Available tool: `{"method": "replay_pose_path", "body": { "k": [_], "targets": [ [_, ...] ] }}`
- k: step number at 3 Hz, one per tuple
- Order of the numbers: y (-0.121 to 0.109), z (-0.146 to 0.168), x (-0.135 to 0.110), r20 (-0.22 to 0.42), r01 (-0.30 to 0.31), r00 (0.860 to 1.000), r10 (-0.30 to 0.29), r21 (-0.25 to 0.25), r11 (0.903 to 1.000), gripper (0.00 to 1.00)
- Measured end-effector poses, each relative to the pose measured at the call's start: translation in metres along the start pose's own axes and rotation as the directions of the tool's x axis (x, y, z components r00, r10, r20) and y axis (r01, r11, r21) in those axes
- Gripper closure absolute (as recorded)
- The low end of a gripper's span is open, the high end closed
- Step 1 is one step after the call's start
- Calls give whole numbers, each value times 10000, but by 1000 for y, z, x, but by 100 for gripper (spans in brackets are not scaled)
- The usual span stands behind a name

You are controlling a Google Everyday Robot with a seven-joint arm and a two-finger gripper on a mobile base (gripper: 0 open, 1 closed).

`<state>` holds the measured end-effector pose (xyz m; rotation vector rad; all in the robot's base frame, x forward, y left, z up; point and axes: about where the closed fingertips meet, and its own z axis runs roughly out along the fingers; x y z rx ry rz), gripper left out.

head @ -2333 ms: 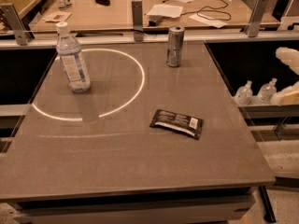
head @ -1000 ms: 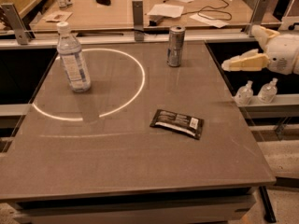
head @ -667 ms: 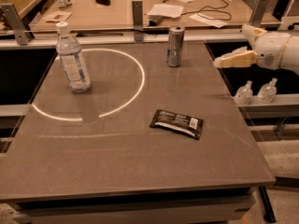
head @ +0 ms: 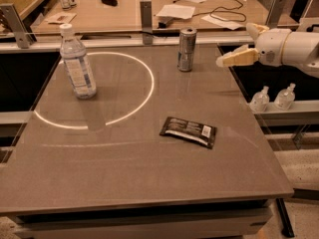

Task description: Move redbull can near rxbar chocolate

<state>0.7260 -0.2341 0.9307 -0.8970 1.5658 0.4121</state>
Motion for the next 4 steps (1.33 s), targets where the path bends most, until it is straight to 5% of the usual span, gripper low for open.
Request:
{"method": "replay_pose_path", "body": {
  "k": [1, 4],
  "targets": [
    [2, 7, -1, 377, -222, 9990, 234, -319, 9992, 0],
    [-7, 68, 21, -640, 632, 9956, -689, -863, 9943, 0]
  ]
}}
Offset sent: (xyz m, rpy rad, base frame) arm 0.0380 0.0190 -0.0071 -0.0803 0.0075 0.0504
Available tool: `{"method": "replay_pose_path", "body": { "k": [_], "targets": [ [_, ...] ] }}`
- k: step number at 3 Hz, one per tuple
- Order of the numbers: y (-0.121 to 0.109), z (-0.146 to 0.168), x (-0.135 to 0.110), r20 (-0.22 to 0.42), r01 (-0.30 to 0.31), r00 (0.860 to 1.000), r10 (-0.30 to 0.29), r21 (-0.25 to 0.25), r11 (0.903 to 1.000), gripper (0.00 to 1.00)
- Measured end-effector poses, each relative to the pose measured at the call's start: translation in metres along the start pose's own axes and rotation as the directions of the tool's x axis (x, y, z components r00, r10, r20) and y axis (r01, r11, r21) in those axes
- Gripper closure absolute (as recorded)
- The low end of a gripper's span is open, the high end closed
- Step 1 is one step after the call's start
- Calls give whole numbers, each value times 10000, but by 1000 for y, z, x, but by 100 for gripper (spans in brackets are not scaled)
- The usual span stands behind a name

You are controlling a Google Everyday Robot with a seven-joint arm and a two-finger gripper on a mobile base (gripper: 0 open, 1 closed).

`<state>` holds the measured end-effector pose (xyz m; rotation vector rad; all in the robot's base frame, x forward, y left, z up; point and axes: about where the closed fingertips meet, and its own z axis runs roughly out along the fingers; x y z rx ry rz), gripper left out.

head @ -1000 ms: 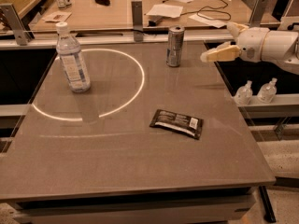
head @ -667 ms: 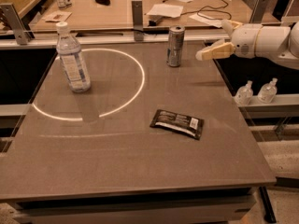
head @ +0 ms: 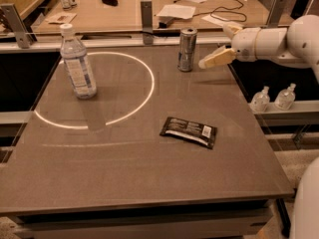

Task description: Move redbull can near rxbar chocolate

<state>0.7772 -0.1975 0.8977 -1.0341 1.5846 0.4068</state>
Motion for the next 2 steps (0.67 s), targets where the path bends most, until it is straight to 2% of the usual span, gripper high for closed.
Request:
{"method": "replay_pose_path", "body": {
  "k": [1, 2],
  "targets": [
    [1, 26, 11, -177, 66, 9998, -76, -564, 9984, 0],
    [21, 53, 8, -153, 489, 9985, -520, -1618, 9856, 0]
  ]
}}
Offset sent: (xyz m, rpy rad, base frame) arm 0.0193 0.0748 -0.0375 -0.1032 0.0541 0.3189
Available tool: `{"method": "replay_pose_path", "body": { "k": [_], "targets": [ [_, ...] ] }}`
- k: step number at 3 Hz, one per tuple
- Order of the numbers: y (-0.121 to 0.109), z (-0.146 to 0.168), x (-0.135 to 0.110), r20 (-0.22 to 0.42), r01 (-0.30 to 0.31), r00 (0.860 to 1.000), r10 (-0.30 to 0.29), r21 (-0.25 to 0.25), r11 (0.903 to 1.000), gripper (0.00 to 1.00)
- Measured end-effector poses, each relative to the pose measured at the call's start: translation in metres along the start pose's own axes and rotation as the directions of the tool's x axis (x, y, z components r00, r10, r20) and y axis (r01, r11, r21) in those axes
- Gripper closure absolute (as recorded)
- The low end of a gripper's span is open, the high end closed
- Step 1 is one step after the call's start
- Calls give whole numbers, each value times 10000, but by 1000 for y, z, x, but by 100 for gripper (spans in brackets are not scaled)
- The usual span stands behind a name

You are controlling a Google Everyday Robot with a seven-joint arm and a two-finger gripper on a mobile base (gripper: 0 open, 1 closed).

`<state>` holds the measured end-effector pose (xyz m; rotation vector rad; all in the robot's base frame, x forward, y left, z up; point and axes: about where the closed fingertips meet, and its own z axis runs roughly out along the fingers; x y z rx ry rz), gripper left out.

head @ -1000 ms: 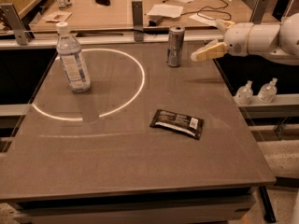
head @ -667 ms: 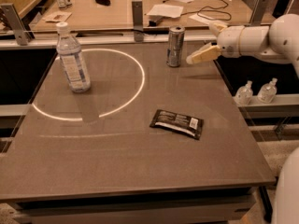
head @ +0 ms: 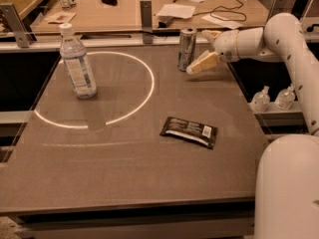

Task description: Move redbull can near rxbar chocolate

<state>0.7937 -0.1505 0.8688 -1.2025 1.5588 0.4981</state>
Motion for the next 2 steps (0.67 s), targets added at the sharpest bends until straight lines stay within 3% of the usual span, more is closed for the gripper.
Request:
{"method": "replay_pose_path", "body": {
  "k": [1, 2],
  "targets": [
    [28, 43, -1, 735, -364, 9961, 496, -1704, 9847, 0],
    [58, 44, -9, 1440, -285, 9864, 790, -3235, 9458, 16]
  ]
}}
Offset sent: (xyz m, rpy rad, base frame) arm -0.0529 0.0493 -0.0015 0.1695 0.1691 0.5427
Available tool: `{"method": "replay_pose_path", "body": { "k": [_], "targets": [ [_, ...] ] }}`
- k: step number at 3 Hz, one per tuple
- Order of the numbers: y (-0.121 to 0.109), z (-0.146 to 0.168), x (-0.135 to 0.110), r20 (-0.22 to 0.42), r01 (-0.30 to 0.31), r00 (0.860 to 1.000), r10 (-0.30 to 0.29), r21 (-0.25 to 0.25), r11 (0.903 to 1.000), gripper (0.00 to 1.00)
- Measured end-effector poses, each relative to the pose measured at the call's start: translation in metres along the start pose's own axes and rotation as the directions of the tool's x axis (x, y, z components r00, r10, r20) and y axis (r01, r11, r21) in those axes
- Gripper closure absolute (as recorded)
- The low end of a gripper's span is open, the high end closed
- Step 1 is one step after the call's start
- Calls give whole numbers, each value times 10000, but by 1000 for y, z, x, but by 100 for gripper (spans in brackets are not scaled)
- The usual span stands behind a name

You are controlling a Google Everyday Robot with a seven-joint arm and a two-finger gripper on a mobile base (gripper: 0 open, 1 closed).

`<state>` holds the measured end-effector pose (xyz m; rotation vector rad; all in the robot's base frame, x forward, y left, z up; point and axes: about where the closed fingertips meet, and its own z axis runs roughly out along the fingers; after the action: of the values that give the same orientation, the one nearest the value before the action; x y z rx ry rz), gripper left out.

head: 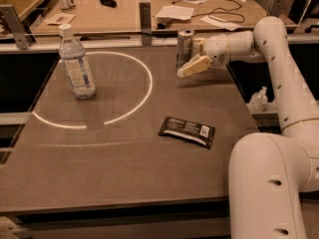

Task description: Move redbull can near rxbar chocolate

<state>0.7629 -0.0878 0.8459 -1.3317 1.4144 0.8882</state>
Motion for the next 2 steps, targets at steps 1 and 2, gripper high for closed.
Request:
{"method": "replay_pose_path", "body": {
  "k": [1, 2],
  "targets": [
    [20, 3, -4, 395, -247, 9988, 288, -1002, 9947, 40],
    [22, 1, -11, 531, -504, 9970, 569, -1164, 9919, 63]
  ]
}}
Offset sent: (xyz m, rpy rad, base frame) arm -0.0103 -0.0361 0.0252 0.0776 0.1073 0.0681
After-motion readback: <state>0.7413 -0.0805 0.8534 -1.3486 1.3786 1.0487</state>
